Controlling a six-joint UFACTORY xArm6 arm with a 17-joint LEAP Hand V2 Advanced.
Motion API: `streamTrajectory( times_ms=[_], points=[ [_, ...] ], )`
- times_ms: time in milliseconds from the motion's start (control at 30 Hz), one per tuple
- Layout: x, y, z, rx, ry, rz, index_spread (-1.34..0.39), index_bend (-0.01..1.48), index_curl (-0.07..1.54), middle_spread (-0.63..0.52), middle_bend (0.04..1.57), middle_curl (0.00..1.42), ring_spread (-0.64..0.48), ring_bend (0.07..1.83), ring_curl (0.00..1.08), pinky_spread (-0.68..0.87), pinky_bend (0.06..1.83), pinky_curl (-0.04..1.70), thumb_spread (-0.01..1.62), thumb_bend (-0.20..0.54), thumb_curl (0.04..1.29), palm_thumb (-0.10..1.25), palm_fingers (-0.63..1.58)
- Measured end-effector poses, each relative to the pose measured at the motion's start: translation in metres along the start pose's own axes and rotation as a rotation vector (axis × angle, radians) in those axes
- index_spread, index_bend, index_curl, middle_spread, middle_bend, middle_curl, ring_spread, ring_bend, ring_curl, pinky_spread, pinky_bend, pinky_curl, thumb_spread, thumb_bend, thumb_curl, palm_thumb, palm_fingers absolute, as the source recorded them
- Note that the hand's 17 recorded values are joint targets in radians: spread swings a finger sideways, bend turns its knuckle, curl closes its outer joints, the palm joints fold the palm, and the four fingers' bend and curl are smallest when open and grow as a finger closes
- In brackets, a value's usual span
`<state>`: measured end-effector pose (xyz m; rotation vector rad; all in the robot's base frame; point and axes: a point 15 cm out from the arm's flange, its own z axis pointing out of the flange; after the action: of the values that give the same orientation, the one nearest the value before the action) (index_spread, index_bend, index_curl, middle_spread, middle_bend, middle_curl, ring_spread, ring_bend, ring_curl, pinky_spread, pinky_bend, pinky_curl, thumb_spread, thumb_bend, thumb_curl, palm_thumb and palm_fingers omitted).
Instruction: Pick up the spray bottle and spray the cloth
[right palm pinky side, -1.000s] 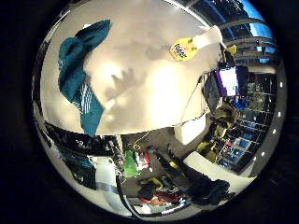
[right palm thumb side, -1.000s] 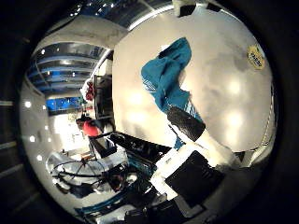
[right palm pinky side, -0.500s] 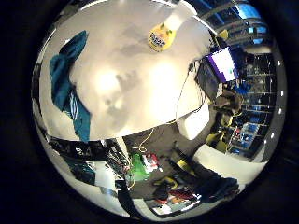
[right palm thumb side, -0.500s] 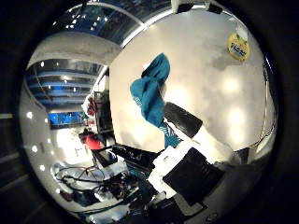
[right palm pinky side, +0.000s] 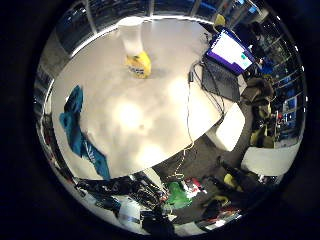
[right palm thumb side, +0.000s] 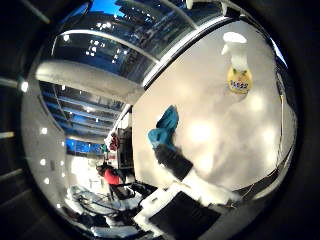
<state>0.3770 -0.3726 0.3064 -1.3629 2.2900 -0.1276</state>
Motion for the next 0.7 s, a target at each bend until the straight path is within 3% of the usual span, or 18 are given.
streamTrajectory(
  times_ms=[367,700],
  points=[
    [0.080,-0.028,0.014,-0.031,-0.135,0.109,-0.25,0.14,0.24,0.06,0.25,0.36,0.15,0.36,0.26,0.40,0.49,0.32,0.97,-0.031,0.27,0.37,0.07],
    [0.097,-0.028,0.067,0.004,-0.344,0.165,-0.24,0.14,0.24,0.06,0.25,0.36,0.16,0.37,0.26,0.39,0.49,0.31,0.97,-0.028,0.28,0.36,0.05]
  ],
)
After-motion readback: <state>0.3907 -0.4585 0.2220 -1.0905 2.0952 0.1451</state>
